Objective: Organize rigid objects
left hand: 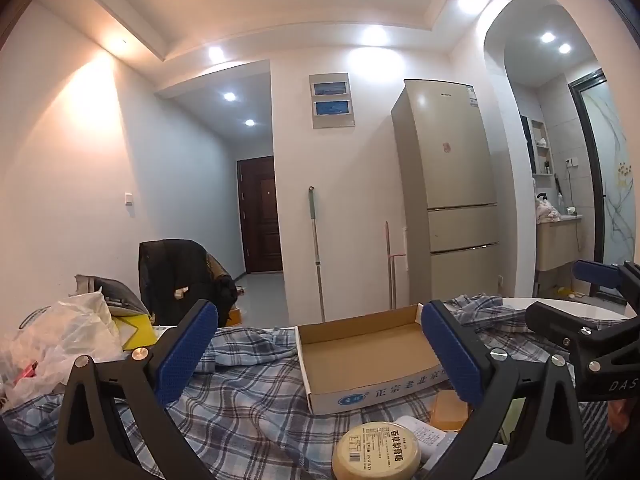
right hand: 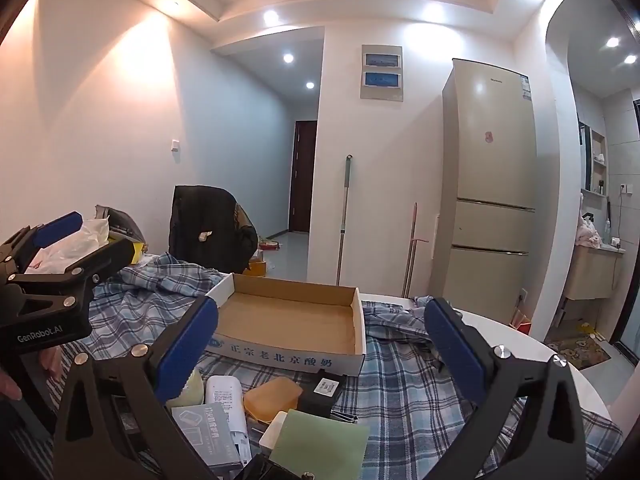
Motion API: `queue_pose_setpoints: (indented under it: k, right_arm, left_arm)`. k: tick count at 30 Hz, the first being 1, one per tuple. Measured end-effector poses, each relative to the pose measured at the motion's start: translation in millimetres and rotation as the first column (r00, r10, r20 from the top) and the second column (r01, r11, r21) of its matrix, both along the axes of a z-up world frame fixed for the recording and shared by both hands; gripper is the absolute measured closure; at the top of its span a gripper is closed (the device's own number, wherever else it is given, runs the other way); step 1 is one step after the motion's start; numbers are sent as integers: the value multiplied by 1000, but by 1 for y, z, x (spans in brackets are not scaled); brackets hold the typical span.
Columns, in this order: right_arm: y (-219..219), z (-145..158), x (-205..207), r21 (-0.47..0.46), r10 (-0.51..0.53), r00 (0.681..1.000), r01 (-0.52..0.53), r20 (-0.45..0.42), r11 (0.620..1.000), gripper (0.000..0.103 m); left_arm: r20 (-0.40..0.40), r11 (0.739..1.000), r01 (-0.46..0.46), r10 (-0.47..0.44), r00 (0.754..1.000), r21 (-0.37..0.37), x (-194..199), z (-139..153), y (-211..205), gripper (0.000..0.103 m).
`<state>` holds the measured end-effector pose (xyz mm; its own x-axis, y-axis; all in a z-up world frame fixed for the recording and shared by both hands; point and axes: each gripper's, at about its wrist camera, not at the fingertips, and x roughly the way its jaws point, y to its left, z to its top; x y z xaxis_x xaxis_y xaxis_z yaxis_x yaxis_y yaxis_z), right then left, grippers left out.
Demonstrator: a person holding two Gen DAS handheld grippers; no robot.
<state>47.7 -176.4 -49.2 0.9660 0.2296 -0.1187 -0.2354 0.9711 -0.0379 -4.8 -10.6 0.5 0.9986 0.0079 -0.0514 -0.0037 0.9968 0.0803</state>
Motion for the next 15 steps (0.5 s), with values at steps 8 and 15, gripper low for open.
queue_pose_setpoints:
  k: [8,15]
  right_arm:
    - [-5,0,5,27,-12,1000,13,-29,1000,0]
    - [-6,0,6,25,-23,999,24,-43,999,0]
  left_arm:
    - [0,1000,-23,23,1000,-13,-2,3,3,0]
    - [-12,999,-31,31,999,-16,3,2,4,0]
